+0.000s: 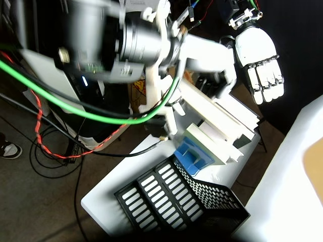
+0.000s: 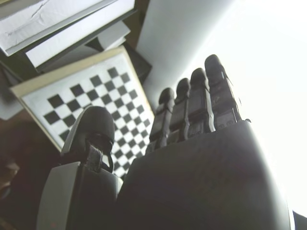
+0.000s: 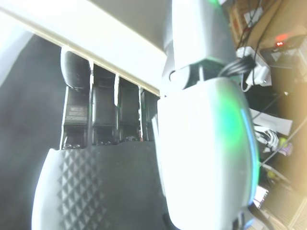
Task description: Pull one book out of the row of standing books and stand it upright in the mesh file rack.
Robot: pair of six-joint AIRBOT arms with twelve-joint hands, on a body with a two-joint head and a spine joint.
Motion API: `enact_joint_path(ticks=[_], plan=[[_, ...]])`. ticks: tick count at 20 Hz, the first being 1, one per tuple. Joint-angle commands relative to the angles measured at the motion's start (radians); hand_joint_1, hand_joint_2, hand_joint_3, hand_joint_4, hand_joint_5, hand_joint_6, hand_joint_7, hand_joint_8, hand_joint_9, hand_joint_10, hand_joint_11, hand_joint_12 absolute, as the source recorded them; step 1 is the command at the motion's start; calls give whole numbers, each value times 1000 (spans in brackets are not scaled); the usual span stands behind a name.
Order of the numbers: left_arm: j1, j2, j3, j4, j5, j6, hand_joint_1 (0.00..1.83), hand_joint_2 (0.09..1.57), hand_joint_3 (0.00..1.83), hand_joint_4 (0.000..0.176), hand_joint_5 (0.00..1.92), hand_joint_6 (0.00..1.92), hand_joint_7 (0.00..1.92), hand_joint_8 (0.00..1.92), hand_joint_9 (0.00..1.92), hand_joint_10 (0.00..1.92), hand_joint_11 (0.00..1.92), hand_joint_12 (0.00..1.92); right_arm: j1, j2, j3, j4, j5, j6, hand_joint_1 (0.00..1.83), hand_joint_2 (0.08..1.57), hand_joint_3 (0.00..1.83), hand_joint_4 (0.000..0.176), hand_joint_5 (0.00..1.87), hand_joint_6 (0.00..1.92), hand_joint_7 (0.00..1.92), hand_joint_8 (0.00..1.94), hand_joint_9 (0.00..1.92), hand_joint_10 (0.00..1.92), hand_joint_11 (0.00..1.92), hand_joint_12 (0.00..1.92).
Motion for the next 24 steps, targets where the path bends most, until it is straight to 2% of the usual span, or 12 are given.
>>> enact_joint_path(ticks=[1, 3, 4, 8, 11, 13, 14, 15, 17, 19, 21, 24], plan=[[-11, -1, 0, -1, -113, 0, 244, 1457, 1, 25, 20, 5, 0, 0, 0, 0, 0, 655, 15, 14, 4, 7, -48, 11, 1332, 1238, 7, 0, 728, 1316, 747, 1381, 650, 1627, 427, 1921], [-8, -2, 0, -2, -112, 0, 291, 1458, 1, 5, 37, 3, 0, 0, 0, 0, 0, 90, 49, 24, 4, -61, -48, 71, 1203, 1238, 4, 0, 728, 1201, 806, 1540, 795, 1752, 696, 1921], [-8, -2, 0, -2, -112, 0, 326, 1461, 1, 3, 39, 3, 0, 0, 0, 0, 0, 59, 71, 29, 2, -101, -47, 105, 1188, 1242, 4, 0, 693, 1279, 825, 1481, 745, 1657, 509, 1921], [-8, -3, 0, -2, -114, 0, 356, 1456, 0, 0, 33, 6, 0, 0, 0, 0, 0, 470, 104, 60, -28, -194, -47, 164, 1169, 1255, 11, 0, 714, 1262, 756, 1576, 639, 1699, 416, 1921], [-7, -4, 0, -6, -114, -1, 391, 1457, 1, 0, 38, 2, 0, 0, 0, 0, 0, 209, 131, 105, -55, -326, -47, 270, 1314, 1225, 0, 0, 716, 1244, 840, 1377, 679, 1616, 402, 1921], [-3, -3, 0, -11, -115, -1, 355, 1455, 0, 4, 29, 7, 0, 0, 0, 0, 0, 7, 131, 121, -56, -366, -48, 312, 1165, 1228, 4, 1, 744, 1326, 809, 1352, 665, 1443, 360, 1921], [-3, -3, 0, -13, -117, -1, 381, 1450, 0, 7, 38, 9, 0, 0, 0, 0, 0, 1, 131, 127, -57, -387, -48, 329, 1210, 1227, 1, 0, 748, 1135, 832, 1505, 894, 1667, 740, 1921], [-2, -3, -1, -15, -118, -1, 388, 1451, 0, 6, 40, 9, 0, 0, 0, 0, 0, 0, 131, 133, -58, -422, -48, 359, 1224, 1218, 0, 0, 766, 1071, 852, 1512, 927, 1754, 829, 1921], [1, -1, -3, -20, -121, -2, 386, 1454, 0, 10, 36, 7, 0, 0, 0, 0, 14, 7, 129, 140, -62, -487, -47, 408, 1330, 1256, 3, 0, 682, 1180, 730, 1478, 668, 1730, 613, 1921], [5, 0, -3, -22, -123, -7, 412, 1458, 0, 0, 46, 7, 0, 0, 0, 0, 43, 30, 110, 144, -61, -511, -48, 430, 1344, 1223, 0, 0, 718, 1271, 777, 1304, 745, 1569, 587, 1844], [7, 0, -3, -25, -125, -9, 451, 1441, 3, 4, 56, 4, 0, 0, 0, 0, 1, 337, 98, 145, -56, -550, -48, 463, 1339, 1228, 1, 0, 746, 1322, 785, 1287, 657, 1580, 397, 1817], [10, 1, -4, -31, -128, -13, 451, 1441, 0, 19, 55, 3, 0, 0, 0, 0, 0, 269, 92, 141, -40, -595, -48, 506, 1362, 1177, 0, 0, 766, 1219, 861, 1127, 858, 1415, 641, 1666]])
